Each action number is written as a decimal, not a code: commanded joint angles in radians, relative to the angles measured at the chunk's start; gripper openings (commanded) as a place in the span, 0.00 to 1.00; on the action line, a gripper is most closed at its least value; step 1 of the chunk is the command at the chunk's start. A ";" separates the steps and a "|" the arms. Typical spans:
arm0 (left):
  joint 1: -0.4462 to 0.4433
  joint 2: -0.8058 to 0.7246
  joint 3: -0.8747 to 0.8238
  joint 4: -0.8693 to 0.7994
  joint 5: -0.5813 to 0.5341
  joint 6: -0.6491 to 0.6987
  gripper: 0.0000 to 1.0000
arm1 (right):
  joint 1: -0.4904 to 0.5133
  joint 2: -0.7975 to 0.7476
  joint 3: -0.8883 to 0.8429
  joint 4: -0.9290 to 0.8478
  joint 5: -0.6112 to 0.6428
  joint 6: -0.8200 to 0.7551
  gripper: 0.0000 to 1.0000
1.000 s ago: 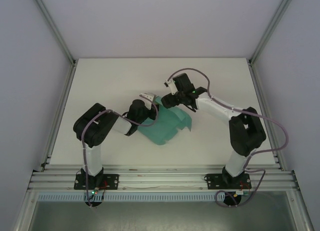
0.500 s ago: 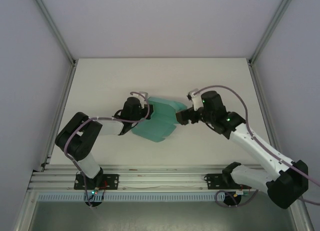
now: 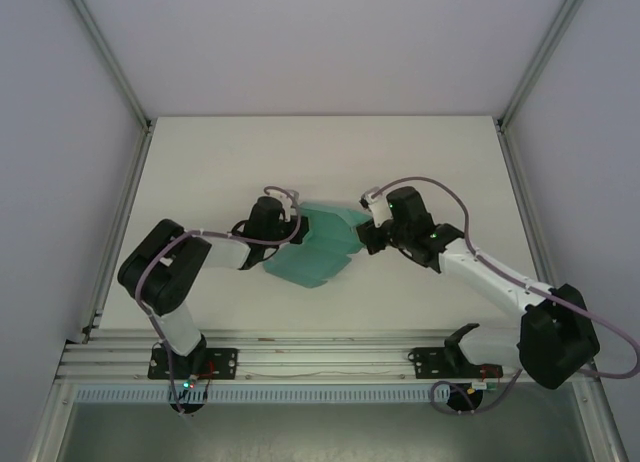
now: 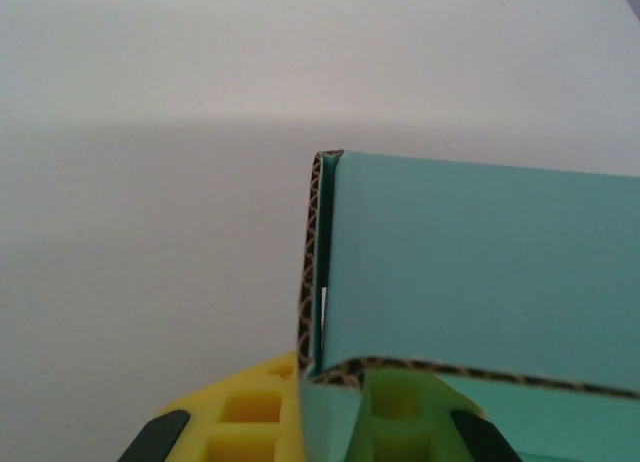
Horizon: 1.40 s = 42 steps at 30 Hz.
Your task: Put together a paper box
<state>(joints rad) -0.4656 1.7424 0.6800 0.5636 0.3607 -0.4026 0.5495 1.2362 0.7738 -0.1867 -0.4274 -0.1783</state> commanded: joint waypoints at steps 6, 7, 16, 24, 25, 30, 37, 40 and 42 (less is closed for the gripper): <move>0.014 0.053 -0.002 0.061 0.054 0.014 0.17 | 0.000 0.026 -0.060 0.012 -0.019 -0.162 0.00; 0.019 0.052 -0.002 0.071 0.060 0.013 0.19 | 0.000 0.024 -0.061 0.006 -0.022 -0.170 0.00; 0.040 0.075 0.012 0.130 0.061 0.002 0.18 | 0.000 0.044 -0.025 -0.053 -0.031 -0.177 0.00; -0.019 0.082 0.077 -0.116 -0.359 -0.016 0.00 | 0.001 0.046 -0.016 -0.043 0.008 -0.104 0.00; -0.031 0.080 0.080 -0.152 -0.424 -0.017 0.00 | 0.000 0.041 -0.018 -0.040 0.020 -0.091 0.00; -0.051 0.097 0.089 -0.277 -0.632 -0.076 0.00 | 0.002 0.010 -0.042 -0.025 0.120 -0.033 0.00; -0.055 0.103 0.116 -0.290 -0.539 -0.048 0.00 | 0.001 0.000 -0.074 0.007 0.180 -0.009 0.00; -0.087 0.049 0.067 -0.174 -0.474 0.042 0.00 | 0.001 0.002 -0.077 0.043 0.200 0.010 0.19; -0.107 0.016 0.045 -0.126 -0.466 0.059 0.00 | 0.001 -0.009 -0.074 0.062 0.200 0.029 0.32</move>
<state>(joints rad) -0.5697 1.7855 0.7750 0.4568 -0.0319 -0.4095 0.5518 1.2629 0.7120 -0.0864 -0.2798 -0.1757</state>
